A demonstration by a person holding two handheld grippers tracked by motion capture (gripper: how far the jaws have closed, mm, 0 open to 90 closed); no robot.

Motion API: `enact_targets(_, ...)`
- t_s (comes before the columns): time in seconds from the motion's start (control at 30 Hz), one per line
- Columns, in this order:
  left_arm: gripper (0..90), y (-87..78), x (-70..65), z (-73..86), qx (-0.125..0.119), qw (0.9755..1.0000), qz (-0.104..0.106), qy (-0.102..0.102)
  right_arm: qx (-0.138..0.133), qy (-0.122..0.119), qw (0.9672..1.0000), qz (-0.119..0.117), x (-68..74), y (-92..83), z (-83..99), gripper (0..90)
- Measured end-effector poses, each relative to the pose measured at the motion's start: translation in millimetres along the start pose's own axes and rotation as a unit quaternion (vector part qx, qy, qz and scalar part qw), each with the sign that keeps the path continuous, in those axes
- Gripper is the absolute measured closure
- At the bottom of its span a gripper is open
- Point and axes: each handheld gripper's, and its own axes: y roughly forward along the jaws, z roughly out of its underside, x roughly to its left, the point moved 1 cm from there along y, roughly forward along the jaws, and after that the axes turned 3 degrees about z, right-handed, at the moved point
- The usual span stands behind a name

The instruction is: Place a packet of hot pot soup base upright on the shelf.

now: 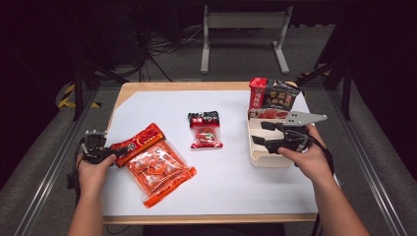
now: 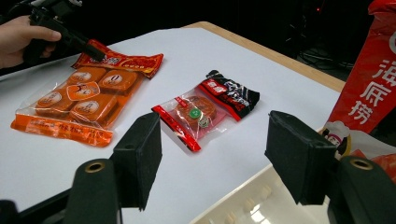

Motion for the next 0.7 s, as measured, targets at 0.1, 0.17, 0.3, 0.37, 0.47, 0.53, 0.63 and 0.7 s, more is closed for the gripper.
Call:
enact_targets(0.1,62.8,1.5,-0.5,-0.1,-0.005,1.0000,-0.002,0.001,0.000,0.000,1.0000,0.002,0.0,0.3,0.1,35.7)
enact_targets(0.17,66.3,1.5,-0.5,-0.3,-0.006,1.0000,0.005,-0.003,0.000,0.000,1.0000,0.003,-0.2,0.4,0.3,35.7)
enact_targets(0.3,78.2,-2.2,3.1,-0.2,-0.016,0.9995,0.020,-0.021,0.001,0.001,1.0000,0.003,-0.6,0.4,1.0,35.7)
enact_targets(0.37,84.8,-4.8,5.1,0.4,-0.032,0.9981,0.042,-0.032,0.001,0.001,1.0000,0.003,-0.6,0.4,1.4,35.7)
enact_targets(0.47,86.2,-4.8,5.0,0.6,-0.033,0.9977,0.052,-0.030,0.001,0.001,1.0000,0.003,-0.5,0.2,1.6,35.6)
enact_targets(0.53,85.7,-4.0,4.4,0.4,-0.033,0.9977,0.052,-0.028,0.001,0.002,1.0000,0.004,-0.4,0.1,1.6,35.5)
enact_targets(0.63,85.5,-3.4,2.0,0.0,-0.034,0.9977,0.055,-0.020,0.000,0.002,1.0000,0.004,0.2,0.1,1.4,35.4)
enact_targets(0.7,85.4,-3.7,-1.0,-0.9,-0.033,0.9977,0.059,-0.009,0.001,0.002,1.0000,0.004,0.5,0.3,1.4,35.3)
